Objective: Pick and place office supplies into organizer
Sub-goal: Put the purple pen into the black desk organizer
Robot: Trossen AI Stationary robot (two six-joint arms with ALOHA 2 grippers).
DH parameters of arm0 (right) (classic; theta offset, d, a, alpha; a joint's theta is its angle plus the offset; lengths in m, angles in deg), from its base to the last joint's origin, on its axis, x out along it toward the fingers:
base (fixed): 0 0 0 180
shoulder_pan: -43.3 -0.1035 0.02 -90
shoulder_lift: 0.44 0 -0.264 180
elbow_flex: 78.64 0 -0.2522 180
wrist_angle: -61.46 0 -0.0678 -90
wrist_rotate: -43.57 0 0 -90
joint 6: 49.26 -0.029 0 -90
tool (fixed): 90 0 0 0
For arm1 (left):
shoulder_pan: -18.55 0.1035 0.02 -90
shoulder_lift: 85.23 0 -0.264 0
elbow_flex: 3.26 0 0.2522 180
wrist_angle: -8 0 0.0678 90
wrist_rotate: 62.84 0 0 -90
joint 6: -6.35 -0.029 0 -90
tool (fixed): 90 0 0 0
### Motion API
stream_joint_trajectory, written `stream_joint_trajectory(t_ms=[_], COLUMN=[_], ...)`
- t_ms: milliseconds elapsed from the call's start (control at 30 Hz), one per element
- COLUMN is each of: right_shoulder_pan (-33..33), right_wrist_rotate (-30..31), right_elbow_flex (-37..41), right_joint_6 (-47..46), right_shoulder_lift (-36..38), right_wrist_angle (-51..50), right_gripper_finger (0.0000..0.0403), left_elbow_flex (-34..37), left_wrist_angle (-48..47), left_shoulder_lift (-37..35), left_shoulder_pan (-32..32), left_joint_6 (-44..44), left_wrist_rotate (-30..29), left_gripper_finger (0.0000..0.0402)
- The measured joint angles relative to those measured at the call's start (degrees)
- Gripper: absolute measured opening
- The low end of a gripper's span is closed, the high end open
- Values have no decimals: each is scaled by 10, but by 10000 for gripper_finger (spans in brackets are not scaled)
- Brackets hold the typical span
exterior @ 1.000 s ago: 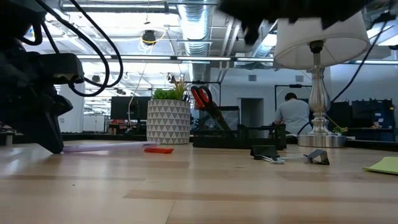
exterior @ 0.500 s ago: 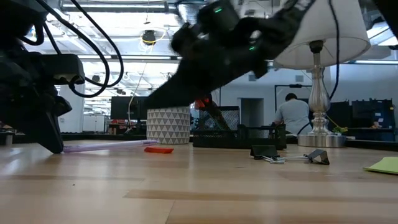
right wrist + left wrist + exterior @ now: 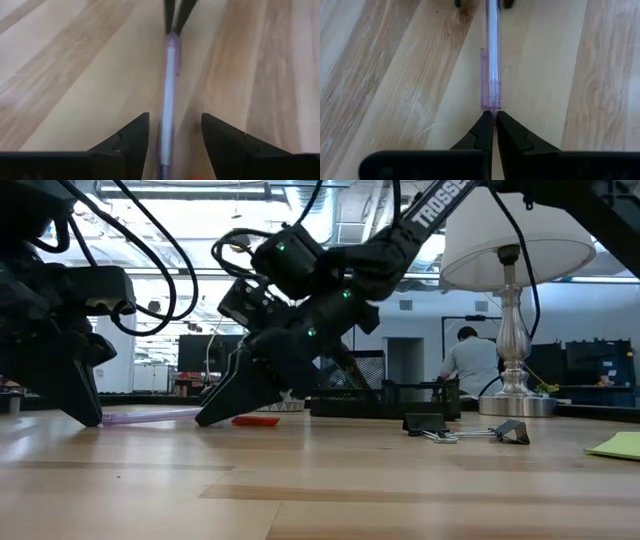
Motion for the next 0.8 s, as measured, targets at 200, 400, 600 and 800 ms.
stream_joint_trajectory(t_ms=[200, 400, 600, 800], right_shoulder_pan=[9, 8, 4, 3], right_wrist_rotate=[-2, -7, -2, -6], right_elbow_flex=[-3, -3, -2, 0], right_joint_6=[-6, -2, -11, -30], right_shoulder_lift=[3, 4, 4, 4], right_wrist_angle=[-44, -54, -54, -56], right_gripper_finger=[156, 89, 27, 35], left_elbow_flex=[0, 1, 3, -45], left_wrist_angle=[-1, 2, 47, 6], left_shoulder_lift=[0, 1, -2, -25], left_shoulder_pan=[0, 0, 0, 0], left_joint_6=[-4, 1, 18, 14], left_wrist_rotate=[-5, -12, -23, -30], left_gripper_finger=[0, 0, 10, 65])
